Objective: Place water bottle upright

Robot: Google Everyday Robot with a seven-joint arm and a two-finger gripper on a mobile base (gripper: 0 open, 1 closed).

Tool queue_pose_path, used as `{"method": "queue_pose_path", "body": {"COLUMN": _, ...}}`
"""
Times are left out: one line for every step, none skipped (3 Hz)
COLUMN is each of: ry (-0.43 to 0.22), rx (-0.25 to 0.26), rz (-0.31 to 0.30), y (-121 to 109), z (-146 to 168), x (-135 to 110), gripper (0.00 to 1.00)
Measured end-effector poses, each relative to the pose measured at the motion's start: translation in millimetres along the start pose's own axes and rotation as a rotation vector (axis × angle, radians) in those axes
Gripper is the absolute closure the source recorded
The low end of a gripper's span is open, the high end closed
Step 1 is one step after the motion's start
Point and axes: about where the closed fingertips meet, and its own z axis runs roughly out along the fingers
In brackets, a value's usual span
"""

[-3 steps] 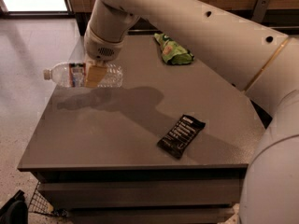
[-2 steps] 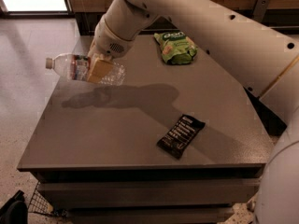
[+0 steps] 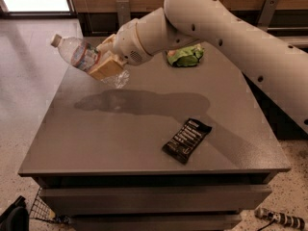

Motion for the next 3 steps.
{"method": "queue_pose_path", "body": {"ry": -0.099, "rx": 0.078, "rz": 0.045, "y": 5, "z": -2, "x": -12, "gripper": 1.00}}
{"method": "queue_pose_path", "body": {"ry": -0.212, "rx": 0.155, "rz": 0.102, "y": 3, "z": 9, "x": -25, "gripper": 1.00}}
{"method": "queue_pose_path", "body": {"ry": -0.257, "rx": 0.174, "rz": 0.127, "y": 0, "z": 19, "x": -31, "gripper": 1.00}}
